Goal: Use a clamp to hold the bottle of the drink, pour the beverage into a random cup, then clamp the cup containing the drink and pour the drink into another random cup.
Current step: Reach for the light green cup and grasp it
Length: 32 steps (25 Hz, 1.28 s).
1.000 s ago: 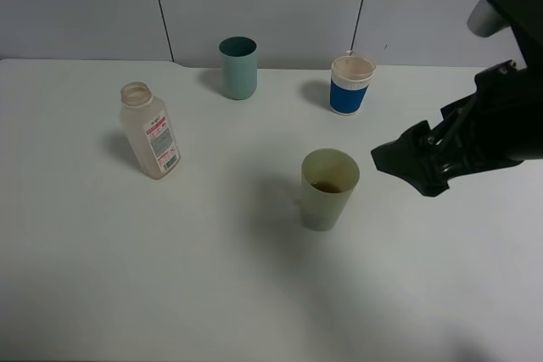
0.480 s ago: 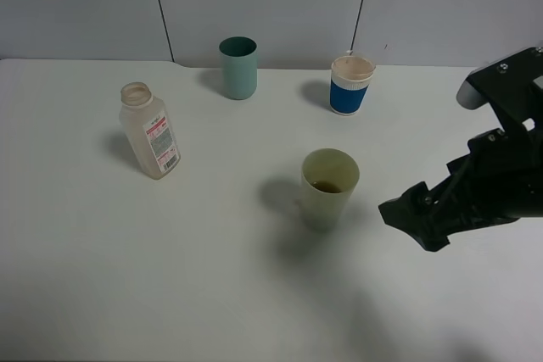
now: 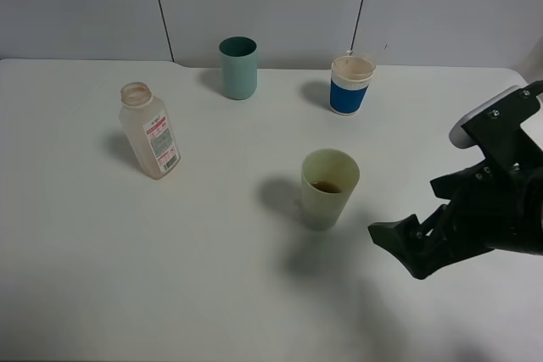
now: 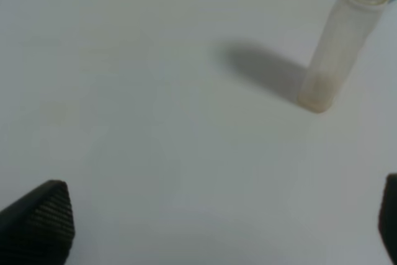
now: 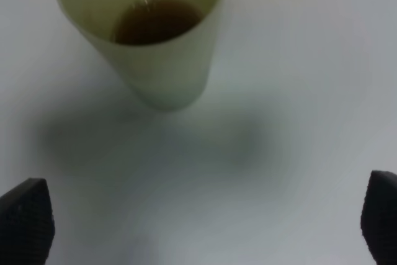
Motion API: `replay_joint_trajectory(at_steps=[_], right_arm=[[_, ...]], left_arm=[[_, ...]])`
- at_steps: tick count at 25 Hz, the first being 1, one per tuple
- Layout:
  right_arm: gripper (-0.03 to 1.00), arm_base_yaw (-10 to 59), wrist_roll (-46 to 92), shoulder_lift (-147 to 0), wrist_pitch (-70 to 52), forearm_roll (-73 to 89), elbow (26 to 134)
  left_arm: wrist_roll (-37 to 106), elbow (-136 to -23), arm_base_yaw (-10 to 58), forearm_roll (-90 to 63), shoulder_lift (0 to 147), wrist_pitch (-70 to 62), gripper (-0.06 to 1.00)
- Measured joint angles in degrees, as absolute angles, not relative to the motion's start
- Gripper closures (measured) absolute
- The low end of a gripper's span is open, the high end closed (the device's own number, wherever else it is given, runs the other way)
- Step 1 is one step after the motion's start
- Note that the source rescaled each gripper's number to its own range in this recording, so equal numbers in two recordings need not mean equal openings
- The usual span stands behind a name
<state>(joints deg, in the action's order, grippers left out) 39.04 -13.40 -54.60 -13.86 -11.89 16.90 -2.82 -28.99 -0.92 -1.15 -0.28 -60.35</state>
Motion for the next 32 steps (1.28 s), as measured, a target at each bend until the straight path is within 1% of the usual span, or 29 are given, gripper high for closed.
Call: replay_joint_trajectory(at_steps=[6, 10, 15, 20, 21, 25, 32], right_arm=[[-0.02, 39.04, -15.77, -56.64, -11.97, -14.11, 16.55], [-0.02, 39.04, -16.54, -64.37, -10.12, -15.13, 16.43], [-0.02, 39.04, -16.54, -75.47, 0.0, -15.99, 16.52], [-0.02, 37.97, -16.42, -83.94, 6.39, -16.04, 18.28], [-0.02, 36.37, -15.79, -85.7, 7.87, -16.04, 18.63], [-0.02, 33.96, -12.57, -87.07, 11.57, -16.04, 18.66], [-0.02, 33.48, -3.3, -87.13, 19.18, -15.99, 18.7]], left_arm=[[-2.82, -28.99, -0.92, -1.15, -0.28, -60.35, -0.06], [-2.82, -28.99, -0.92, -1.15, -0.28, -60.35, -0.06], [-2.82, -28.99, -0.92, -1.15, -0.28, -60.35, -0.06], [-2.82, -28.99, -0.92, -1.15, -0.28, -60.35, -0.06], [-2.82, -28.99, -0.92, -1.15, -0.28, -60.35, -0.06], [-2.82, -28.99, -0.92, -1.15, -0.28, -60.35, -0.06], [-2.82, -28.99, -0.92, -1.15, -0.28, -60.35, -0.06]])
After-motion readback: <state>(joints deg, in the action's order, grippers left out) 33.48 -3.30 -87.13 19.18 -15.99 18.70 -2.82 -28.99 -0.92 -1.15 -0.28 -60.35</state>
